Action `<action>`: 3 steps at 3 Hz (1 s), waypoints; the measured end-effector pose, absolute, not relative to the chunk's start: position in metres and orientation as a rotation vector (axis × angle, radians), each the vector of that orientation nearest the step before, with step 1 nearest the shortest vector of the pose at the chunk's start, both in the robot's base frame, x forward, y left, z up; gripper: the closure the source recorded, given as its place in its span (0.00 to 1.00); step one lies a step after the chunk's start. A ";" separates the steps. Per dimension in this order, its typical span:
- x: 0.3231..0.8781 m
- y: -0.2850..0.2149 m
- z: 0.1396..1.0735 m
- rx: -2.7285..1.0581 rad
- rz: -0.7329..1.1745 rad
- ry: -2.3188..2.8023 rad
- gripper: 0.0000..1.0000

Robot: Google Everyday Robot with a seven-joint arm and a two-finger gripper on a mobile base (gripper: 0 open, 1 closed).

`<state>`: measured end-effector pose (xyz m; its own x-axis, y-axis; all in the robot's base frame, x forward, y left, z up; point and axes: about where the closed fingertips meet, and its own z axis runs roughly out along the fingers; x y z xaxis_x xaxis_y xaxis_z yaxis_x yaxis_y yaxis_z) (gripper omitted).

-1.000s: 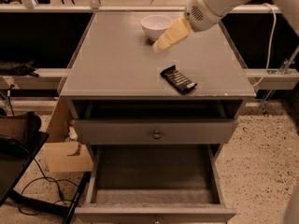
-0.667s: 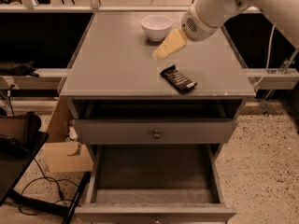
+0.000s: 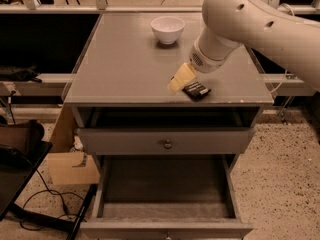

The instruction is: Place rxbar chocolate into middle drawer

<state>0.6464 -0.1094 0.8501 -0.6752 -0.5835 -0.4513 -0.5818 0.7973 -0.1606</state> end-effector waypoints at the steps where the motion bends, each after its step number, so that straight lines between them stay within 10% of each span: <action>1: 0.648 -0.109 0.849 -0.869 0.017 2.500 0.00; 3: 0.657 -0.109 0.844 -0.823 0.142 2.550 0.00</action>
Offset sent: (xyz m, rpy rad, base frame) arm 0.0167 -0.0033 -0.0061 0.1365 0.1002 -0.0296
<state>0.6573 -0.1094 0.8441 -0.7183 -0.5294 -0.4514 -0.5761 0.8163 -0.0407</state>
